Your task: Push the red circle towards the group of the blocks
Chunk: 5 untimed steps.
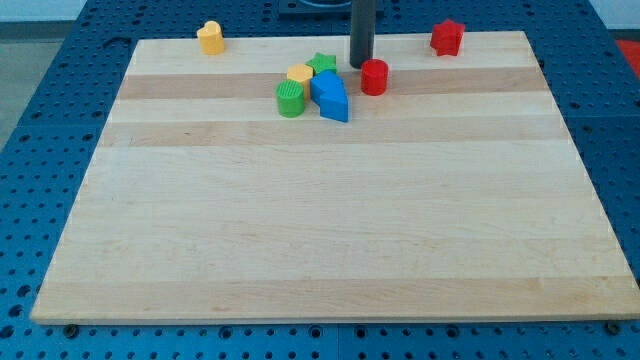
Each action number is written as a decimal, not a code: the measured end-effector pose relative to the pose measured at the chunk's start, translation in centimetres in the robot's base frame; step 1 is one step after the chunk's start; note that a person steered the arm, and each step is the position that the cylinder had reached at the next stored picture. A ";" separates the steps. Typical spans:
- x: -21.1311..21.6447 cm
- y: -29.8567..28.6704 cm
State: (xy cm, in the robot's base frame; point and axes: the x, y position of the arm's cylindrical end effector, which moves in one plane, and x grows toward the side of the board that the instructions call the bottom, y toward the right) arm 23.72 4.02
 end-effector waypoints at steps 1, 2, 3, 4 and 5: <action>-1.0 1.3; 0.2 7.4; 0.9 9.8; 3.0 5.8; 6.4 3.2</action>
